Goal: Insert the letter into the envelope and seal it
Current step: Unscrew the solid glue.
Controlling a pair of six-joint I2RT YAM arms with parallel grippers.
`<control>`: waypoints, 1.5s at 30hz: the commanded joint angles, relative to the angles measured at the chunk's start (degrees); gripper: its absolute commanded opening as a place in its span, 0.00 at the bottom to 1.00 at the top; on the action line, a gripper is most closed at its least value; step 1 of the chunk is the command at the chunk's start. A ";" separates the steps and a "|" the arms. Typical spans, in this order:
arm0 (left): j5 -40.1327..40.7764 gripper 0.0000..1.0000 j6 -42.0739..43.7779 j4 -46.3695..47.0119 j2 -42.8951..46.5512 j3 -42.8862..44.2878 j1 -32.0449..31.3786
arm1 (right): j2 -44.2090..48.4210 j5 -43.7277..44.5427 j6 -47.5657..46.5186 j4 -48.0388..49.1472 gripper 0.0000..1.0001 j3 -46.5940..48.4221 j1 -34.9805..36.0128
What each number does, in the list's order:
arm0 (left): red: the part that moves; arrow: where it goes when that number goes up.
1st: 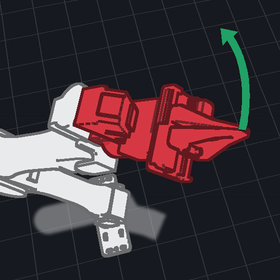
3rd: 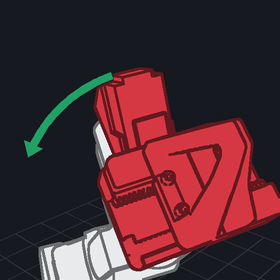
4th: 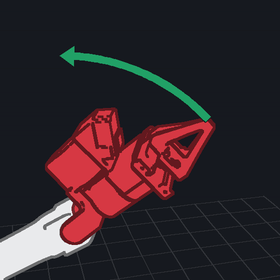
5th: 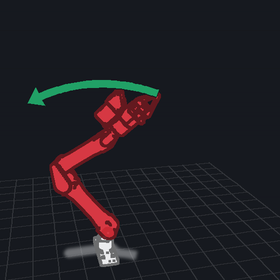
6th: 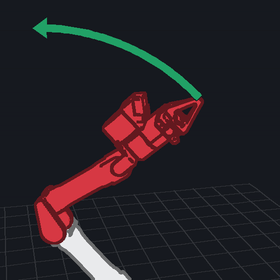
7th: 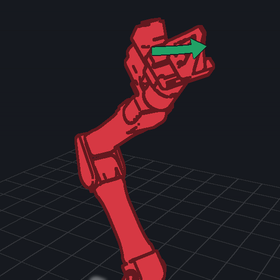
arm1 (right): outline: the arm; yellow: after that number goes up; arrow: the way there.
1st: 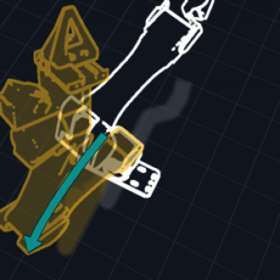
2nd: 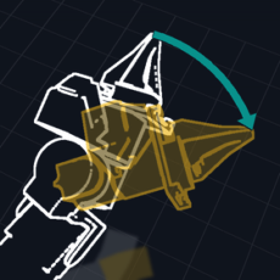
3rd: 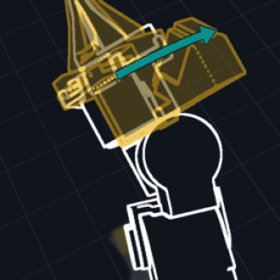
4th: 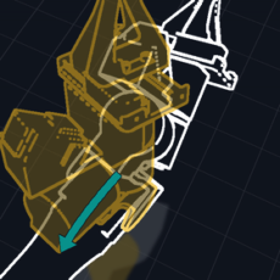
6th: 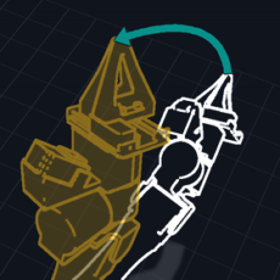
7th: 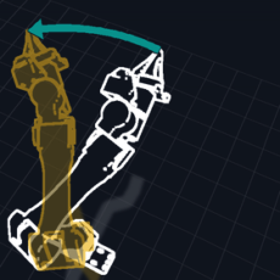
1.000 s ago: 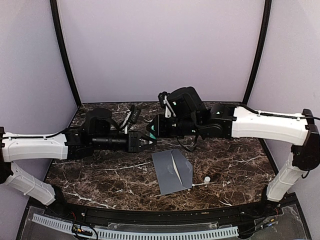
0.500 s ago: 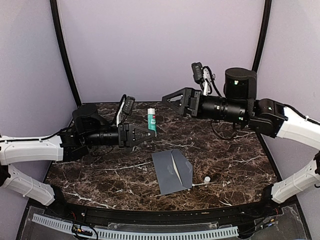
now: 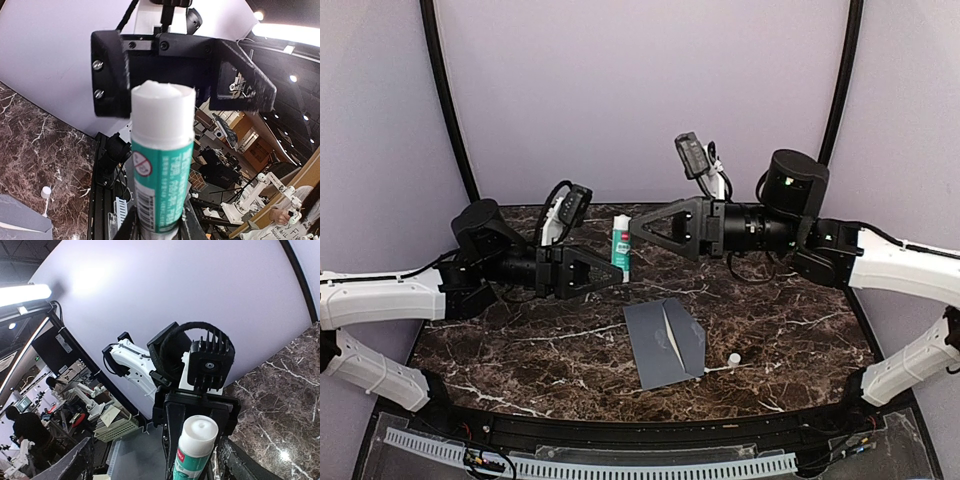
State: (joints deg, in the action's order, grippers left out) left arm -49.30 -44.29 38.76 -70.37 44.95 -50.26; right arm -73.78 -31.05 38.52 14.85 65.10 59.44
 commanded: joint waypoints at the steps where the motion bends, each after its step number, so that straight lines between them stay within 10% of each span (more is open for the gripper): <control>1: -2.43 0.00 -0.46 3.69 1.82 2.19 -0.36 | -3.45 -5.92 2.54 6.25 0.80 2.50 0.51; 7: -2.49 0.00 -0.95 4.04 1.73 2.09 -0.73 | -5.15 -6.79 3.04 7.31 0.74 3.30 1.12; 20: -2.08 0.00 -1.00 4.12 1.69 1.92 -0.92 | -7.68 -7.23 4.52 8.65 0.13 4.38 2.51; 45: 32.73 0.00 12.26 -30.72 5.86 6.15 -0.92 | -14.54 18.40 2.18 -19.89 0.01 15.71 4.38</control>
State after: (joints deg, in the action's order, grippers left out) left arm -27.49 -34.94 14.55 -64.03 49.67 -51.83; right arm -85.27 -17.80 37.89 1.13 77.08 61.32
